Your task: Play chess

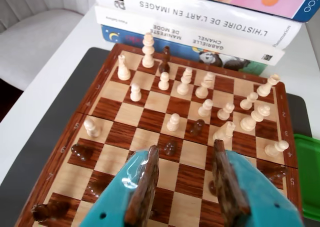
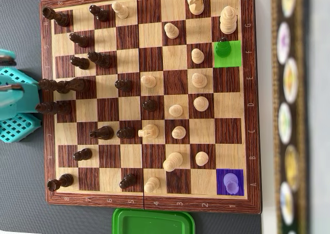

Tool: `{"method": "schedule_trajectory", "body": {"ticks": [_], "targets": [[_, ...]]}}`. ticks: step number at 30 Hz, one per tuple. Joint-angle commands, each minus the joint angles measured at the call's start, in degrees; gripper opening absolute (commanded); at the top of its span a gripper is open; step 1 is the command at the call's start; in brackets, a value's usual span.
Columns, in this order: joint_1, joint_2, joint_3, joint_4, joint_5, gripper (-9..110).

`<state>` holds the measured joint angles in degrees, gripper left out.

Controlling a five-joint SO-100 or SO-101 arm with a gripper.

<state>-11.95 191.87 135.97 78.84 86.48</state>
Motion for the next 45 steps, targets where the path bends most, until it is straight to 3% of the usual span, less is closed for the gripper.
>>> {"method": "schedule_trajectory", "body": {"ticks": [1, 15, 26, 34, 45], "targets": [[-1.32, -1.76, -1.49, 0.26, 2.29, 16], [-1.49, -31.90, -10.20, -0.26, 2.81, 16], [-1.41, -59.15, -26.89, -0.79, 2.55, 16], [-1.49, -65.48, -27.42, -13.36, 2.29, 16], [-1.41, -73.39, -29.44, -15.38, 2.72, 16]]}}
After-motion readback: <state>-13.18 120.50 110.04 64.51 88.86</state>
